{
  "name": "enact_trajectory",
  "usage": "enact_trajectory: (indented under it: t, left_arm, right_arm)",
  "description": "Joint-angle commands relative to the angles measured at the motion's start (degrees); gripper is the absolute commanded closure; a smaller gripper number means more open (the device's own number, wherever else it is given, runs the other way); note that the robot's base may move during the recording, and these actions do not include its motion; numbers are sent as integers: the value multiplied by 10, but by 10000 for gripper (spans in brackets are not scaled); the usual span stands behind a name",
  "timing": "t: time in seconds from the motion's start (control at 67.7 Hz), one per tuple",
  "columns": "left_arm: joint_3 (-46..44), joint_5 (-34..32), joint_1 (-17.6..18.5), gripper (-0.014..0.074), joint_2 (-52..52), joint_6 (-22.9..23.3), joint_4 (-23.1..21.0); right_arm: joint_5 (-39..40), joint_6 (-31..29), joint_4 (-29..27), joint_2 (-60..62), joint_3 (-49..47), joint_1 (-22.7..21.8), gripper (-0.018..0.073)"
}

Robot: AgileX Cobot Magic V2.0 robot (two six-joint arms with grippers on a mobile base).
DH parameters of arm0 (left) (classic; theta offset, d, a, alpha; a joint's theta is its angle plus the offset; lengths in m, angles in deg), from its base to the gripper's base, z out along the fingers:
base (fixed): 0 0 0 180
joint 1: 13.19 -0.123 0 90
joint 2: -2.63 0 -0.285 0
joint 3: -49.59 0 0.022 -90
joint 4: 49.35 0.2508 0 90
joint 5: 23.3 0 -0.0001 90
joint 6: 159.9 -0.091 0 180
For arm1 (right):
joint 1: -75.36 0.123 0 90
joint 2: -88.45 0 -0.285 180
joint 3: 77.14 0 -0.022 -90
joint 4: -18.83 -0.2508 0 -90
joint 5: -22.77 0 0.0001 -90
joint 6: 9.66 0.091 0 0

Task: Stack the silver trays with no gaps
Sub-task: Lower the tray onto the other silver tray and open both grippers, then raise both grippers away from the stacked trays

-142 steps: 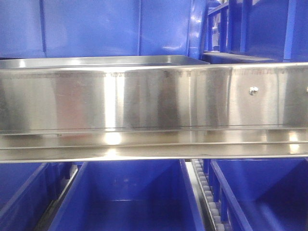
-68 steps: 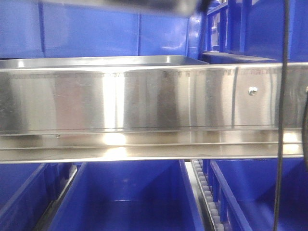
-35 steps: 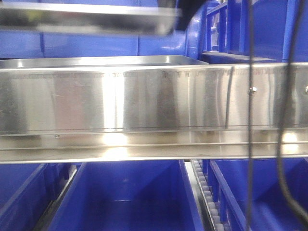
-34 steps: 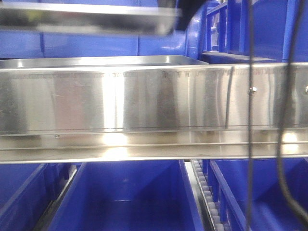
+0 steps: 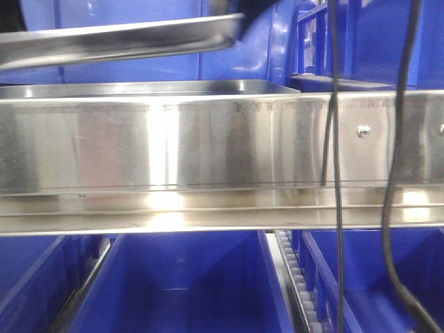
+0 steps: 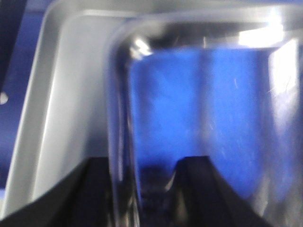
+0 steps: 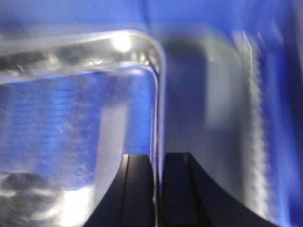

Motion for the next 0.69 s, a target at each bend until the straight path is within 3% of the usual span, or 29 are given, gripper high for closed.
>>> enact_trajectory:
  t: [0.0,0.207,0.34,0.488,0.68]
  left_arm:
    - [-5,-61,9,333,-1,0,-43]
    - [-5,-53,-19,333,-1,0,-39]
    - [-5,-39,-47,333,-1,-1,-39]
    - [-5,-34,-48,299,-1,-1,-25]
    - [-6,-19,-48,224,-1,-1,8]
  right_arm:
    - [76,-5,-31,-6,-9,9,554]
    - [31,-5,-31,-19,-9,9,547]
    - [23,-5,-26,-20,-9,9,405]
    - [29,-5,-21,-20,-9,9,195]
    - [1,-5,-14,-20,-9,0,156]
